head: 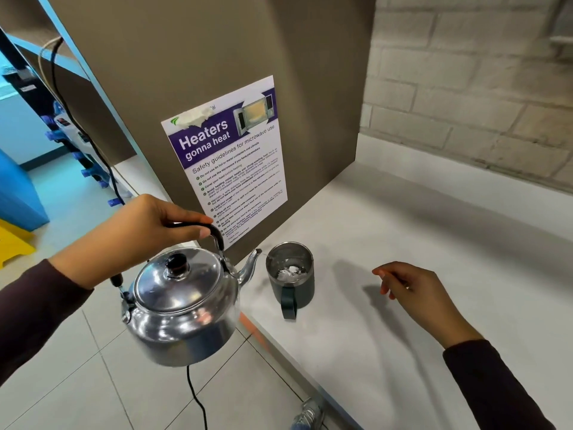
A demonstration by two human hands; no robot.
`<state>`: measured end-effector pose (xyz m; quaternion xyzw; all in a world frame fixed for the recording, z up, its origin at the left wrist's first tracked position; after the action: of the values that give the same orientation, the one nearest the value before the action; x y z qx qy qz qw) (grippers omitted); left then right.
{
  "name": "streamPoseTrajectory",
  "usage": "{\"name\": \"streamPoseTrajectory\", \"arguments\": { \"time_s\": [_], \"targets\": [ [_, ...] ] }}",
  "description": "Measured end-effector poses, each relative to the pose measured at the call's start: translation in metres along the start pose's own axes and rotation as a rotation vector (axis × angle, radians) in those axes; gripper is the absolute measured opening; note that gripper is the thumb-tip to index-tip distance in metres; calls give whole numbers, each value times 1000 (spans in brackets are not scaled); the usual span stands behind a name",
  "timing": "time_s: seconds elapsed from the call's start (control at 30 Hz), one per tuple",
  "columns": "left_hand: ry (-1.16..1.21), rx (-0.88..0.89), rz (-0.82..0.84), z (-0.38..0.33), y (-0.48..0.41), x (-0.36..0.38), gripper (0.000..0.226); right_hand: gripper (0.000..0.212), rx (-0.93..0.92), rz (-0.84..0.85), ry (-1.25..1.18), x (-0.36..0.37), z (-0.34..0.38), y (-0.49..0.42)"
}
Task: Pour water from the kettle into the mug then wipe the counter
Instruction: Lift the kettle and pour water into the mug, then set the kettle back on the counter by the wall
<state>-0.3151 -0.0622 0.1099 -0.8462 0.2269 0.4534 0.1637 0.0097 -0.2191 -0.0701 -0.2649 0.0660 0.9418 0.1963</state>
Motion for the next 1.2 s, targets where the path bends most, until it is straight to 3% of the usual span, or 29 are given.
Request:
{"name": "streamPoseTrajectory", "arguments": {
  "time_s": [0.53, 0.63, 1.2],
  "targets": [
    [186, 86, -141, -38, -28, -21, 13, 17, 50, -68, 30, -8, -2, 11],
    [199, 184, -157, -55, -45, -24, 12, 16, 56, -106, 45, -11, -1, 11],
    [426, 475, 93, -151, -175, 81, 12, 18, 246, -376, 18, -31, -13, 47]
  ]
}}
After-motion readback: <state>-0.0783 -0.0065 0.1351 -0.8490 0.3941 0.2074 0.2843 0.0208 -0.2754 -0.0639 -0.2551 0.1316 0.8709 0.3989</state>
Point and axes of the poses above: each hand's wrist, its own y-axis away from the middle knuckle, its own x-axis out of the palm, z = x × y, the point moved 4 cm from there along -y, towards the middle knuckle, and after that the axes turned 1 degree about y, right-handed, at the moved point
